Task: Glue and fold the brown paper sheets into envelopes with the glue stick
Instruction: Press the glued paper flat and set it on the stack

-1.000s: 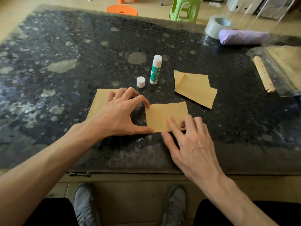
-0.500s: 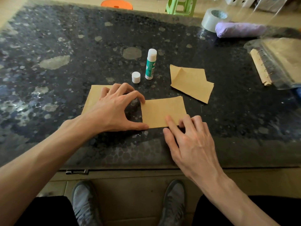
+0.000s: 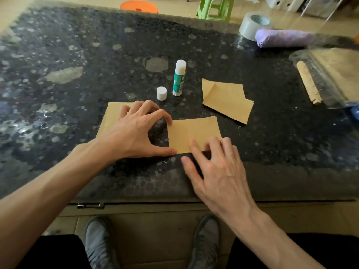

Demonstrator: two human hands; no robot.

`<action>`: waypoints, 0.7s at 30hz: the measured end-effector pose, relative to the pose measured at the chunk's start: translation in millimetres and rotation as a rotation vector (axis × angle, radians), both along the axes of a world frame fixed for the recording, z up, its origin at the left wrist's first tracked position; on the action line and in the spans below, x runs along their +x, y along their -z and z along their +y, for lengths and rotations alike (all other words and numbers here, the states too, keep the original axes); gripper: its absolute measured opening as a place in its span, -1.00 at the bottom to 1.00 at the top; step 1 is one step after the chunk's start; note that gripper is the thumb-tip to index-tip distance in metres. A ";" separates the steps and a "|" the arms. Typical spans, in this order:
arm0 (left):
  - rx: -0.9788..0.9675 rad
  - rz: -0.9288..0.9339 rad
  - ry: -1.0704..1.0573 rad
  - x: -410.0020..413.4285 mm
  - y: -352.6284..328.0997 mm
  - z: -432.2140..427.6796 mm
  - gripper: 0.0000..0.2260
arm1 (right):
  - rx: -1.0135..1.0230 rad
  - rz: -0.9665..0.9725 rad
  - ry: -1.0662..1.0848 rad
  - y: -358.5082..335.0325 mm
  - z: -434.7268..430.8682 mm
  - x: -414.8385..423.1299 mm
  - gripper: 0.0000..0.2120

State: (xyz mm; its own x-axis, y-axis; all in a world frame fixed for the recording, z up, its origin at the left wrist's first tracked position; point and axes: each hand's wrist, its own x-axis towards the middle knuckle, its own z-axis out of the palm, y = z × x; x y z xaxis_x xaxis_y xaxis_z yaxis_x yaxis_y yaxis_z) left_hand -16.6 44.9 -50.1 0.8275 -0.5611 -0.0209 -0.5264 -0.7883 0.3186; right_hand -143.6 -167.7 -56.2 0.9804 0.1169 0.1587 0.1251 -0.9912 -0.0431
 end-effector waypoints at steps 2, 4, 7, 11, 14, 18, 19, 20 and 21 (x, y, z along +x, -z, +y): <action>0.007 -0.003 -0.001 0.6 0.2 -0.1 -0.32 | 0.031 0.019 -0.053 2.8 12.1 0.3 -0.43; 0.017 -0.002 0.002 1.2 1.4 1.7 -0.33 | 0.055 0.021 -0.077 5.1 15.3 -0.4 -0.44; 0.017 0.000 0.009 1.7 3.9 3.7 -0.34 | 0.066 0.044 -0.099 5.7 4.6 -1.7 -0.50; 0.028 0.016 0.010 4.0 2.5 1.7 -0.36 | 0.057 0.008 -0.074 4.3 -6.1 -7.9 -0.52; 0.037 0.040 0.010 4.5 -0.2 1.5 -0.36 | 0.059 -0.076 -0.027 4.7 -11.0 -12.0 -0.53; 0.025 0.057 0.016 4.1 -1.2 2.5 -0.36 | 0.047 -0.161 0.068 3.5 -27.4 -11.4 -0.54; 0.026 0.059 0.017 4.5 -1.2 2.5 -0.36 | 0.044 -0.171 0.094 2.9 -32.3 -11.4 -0.53; 0.026 0.059 0.018 4.4 -1.2 2.6 -0.37 | 0.041 -0.181 0.118 2.0 -36.5 -11.1 -0.53; 0.026 0.057 0.020 5.0 -1.0 2.5 -0.37 | 0.037 -0.189 0.140 1.2 -40.3 -10.5 -0.52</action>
